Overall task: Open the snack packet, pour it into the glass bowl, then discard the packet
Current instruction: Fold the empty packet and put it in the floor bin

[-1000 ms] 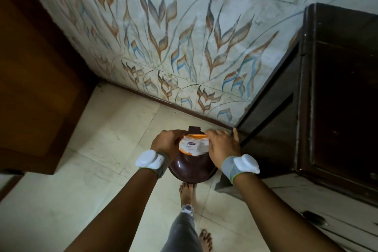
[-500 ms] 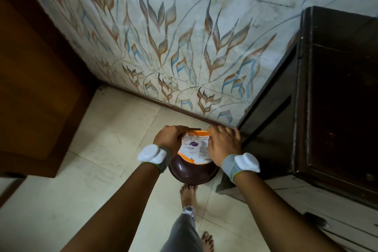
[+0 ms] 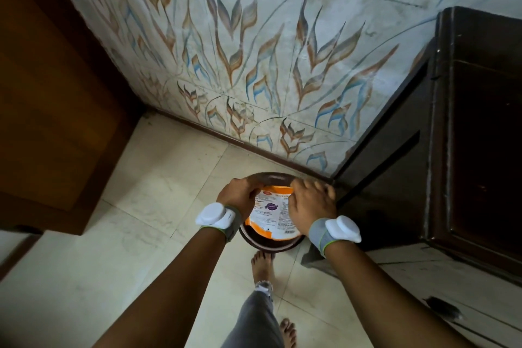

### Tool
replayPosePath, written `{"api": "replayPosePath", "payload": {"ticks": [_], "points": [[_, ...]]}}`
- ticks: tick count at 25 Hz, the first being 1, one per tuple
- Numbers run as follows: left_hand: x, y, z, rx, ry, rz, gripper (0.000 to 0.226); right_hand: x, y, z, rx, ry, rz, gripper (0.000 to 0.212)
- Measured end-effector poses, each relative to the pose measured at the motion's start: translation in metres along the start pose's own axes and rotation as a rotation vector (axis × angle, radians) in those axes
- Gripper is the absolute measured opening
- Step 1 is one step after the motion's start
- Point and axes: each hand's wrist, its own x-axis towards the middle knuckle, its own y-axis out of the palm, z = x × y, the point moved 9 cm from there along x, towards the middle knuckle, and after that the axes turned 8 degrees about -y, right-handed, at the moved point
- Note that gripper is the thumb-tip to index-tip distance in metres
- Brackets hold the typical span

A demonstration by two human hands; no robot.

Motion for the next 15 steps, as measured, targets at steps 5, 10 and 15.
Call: {"api": "replayPosePath", "payload": {"ticks": [5,10,15], "points": [[0.004,0.036,0.024,0.008,-0.076,0.081,0.034,0.0,0.038,-0.003,-0.015,0.009,0.124,0.032],[0.019,0.071,0.045,-0.083,-0.189,0.123,0.036,0.015,0.07,-0.016,-0.006,0.03,0.193,0.032],[0.034,0.083,0.049,-0.134,-0.222,0.126,0.04,0.032,0.081,-0.024,0.008,0.051,0.252,0.036]]}}
